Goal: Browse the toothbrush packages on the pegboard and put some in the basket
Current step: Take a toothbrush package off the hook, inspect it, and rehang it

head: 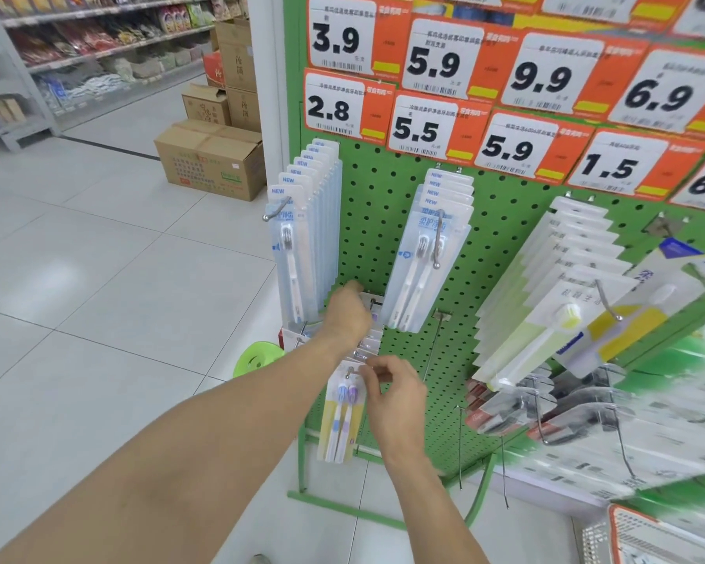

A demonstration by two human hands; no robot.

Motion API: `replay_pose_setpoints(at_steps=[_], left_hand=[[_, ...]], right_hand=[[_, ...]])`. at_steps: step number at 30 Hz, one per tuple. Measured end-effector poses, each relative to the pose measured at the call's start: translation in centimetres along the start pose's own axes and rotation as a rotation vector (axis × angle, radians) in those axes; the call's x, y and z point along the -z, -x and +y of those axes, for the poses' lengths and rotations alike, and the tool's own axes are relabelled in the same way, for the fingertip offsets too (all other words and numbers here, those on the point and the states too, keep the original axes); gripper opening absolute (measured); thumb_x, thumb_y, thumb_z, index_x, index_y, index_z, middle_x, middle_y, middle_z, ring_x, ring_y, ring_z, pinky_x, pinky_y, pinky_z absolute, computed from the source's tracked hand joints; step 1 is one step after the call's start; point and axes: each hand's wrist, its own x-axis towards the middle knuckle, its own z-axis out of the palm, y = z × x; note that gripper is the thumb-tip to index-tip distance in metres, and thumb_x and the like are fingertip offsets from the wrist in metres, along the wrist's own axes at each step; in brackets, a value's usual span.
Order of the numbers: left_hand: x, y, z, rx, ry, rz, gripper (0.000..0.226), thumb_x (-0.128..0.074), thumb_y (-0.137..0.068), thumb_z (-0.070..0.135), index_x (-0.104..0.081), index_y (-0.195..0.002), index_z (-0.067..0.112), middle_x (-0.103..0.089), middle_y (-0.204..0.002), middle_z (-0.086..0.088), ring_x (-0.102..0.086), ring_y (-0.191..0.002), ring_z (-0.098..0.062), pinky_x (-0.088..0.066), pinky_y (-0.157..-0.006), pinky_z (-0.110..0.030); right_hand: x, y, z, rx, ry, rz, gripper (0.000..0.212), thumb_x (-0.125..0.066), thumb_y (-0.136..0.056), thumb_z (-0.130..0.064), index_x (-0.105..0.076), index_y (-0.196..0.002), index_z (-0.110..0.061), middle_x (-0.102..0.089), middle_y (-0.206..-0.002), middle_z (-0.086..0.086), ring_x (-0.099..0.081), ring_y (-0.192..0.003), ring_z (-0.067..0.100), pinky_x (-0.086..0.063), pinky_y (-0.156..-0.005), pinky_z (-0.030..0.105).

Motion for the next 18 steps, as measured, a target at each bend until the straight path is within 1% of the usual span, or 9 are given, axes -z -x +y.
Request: replay_pose_setpoints(at_steps=[3,4,8,10,11,13,14,16,18], left_hand=[[-0.31,-0.79,-0.01,0.039,0.060,0.040,0.033,-0.044,-0.098,-0.005,-0.056,-0.129,0.001,-0.066,-0.110,-0.014,-0.056,-0.087,-0.021,-0.041,-0.075,-0.028],[-0.40,-0.95,-0.11,0.041,0.058,0.051,0.030,-0.047,-0.097,-0.004,-0.058,-0.125,0.002,-0.065,-0.105,-0.012,-0.054,-0.083,-0.019,-0.040,-0.073,-0.028],[-0.82,-1.26,-0.60,0.042,0.000,0.111,0.020,-0.049,-0.094,-0.004,-0.061,-0.101,0.010,-0.064,-0.096,-0.009,-0.053,-0.080,-0.021,-0.039,-0.069,-0.031],[-0.83,-1.23,-0.49,0.016,-0.054,0.113,0.021,-0.049,-0.091,-0.006,-0.061,-0.096,0.011,-0.059,-0.088,-0.005,-0.051,-0.077,-0.021,-0.038,-0.067,-0.029],[-0.78,-1.19,-0.41,0.004,-0.082,0.109,0.022,-0.049,-0.089,-0.007,-0.063,-0.093,0.010,-0.057,-0.085,-0.004,-0.049,-0.073,-0.020,-0.037,-0.064,-0.028],[-0.58,-0.98,-0.13,-0.006,-0.126,0.101,0.026,-0.047,-0.085,-0.011,-0.067,-0.090,0.005,-0.057,-0.082,-0.004,-0.047,-0.063,-0.015,-0.035,-0.054,-0.024],[-0.45,-0.88,-0.05,-0.011,-0.136,0.099,0.027,-0.047,-0.084,-0.013,-0.068,-0.090,0.003,-0.059,-0.083,-0.005,-0.047,-0.062,-0.013,-0.036,-0.053,-0.024],[-0.38,-0.88,-0.19,-0.021,-0.147,0.110,0.028,-0.047,-0.081,-0.013,-0.068,-0.091,0.001,-0.063,-0.090,-0.008,-0.051,-0.067,-0.017,-0.042,-0.059,-0.028],[-0.33,-0.69,-0.30,-0.019,-0.142,0.130,0.027,-0.045,-0.083,-0.013,-0.065,-0.093,0.003,-0.059,-0.093,-0.007,-0.049,-0.065,-0.012,-0.036,-0.057,-0.026]], right_hand=[[-0.30,-0.06,-0.26,-0.014,0.004,0.004,0.009,-0.070,-0.092,-0.015,-0.072,-0.092,-0.024,-0.065,-0.088,-0.010,-0.062,-0.078,0.000,-0.048,-0.073,0.019],[-0.36,-0.06,-0.39,-0.020,0.005,0.002,0.009,-0.070,-0.092,-0.016,-0.071,-0.091,-0.025,-0.064,-0.087,-0.010,-0.062,-0.078,0.000,-0.048,-0.073,0.020],[-0.23,-0.05,-0.55,-0.033,-0.001,-0.001,0.014,-0.070,-0.093,-0.016,-0.068,-0.088,-0.029,-0.063,-0.087,-0.012,-0.061,-0.077,-0.001,-0.042,-0.070,0.008],[-0.19,-0.11,-0.51,-0.036,0.003,-0.004,0.012,-0.069,-0.093,-0.016,-0.069,-0.089,-0.027,-0.063,-0.088,-0.012,-0.061,-0.078,-0.001,-0.041,-0.070,0.008],[-0.19,-0.17,-0.49,-0.038,0.005,-0.003,0.010,-0.069,-0.093,-0.016,-0.070,-0.090,-0.026,-0.064,-0.088,-0.011,-0.061,-0.078,0.000,-0.042,-0.070,0.011],[-0.24,-0.39,-0.47,-0.038,0.014,-0.004,0.008,-0.068,-0.093,-0.016,-0.072,-0.092,-0.023,-0.064,-0.087,-0.010,-0.061,-0.078,0.001,-0.046,-0.073,0.021],[-0.25,-0.48,-0.52,-0.037,0.026,-0.006,0.008,-0.068,-0.093,-0.017,-0.072,-0.092,-0.023,-0.063,-0.087,-0.009,-0.061,-0.079,0.003,-0.048,-0.074,0.024],[-0.25,-0.64,-0.64,-0.033,0.048,-0.007,0.007,-0.068,-0.093,-0.017,-0.072,-0.093,-0.022,-0.063,-0.088,-0.009,-0.062,-0.078,0.004,-0.049,-0.074,0.028],[-0.23,-0.75,-0.71,-0.024,0.050,-0.005,0.007,-0.068,-0.093,-0.017,-0.072,-0.094,-0.023,-0.062,-0.089,-0.008,-0.063,-0.077,0.003,-0.050,-0.074,0.029]])
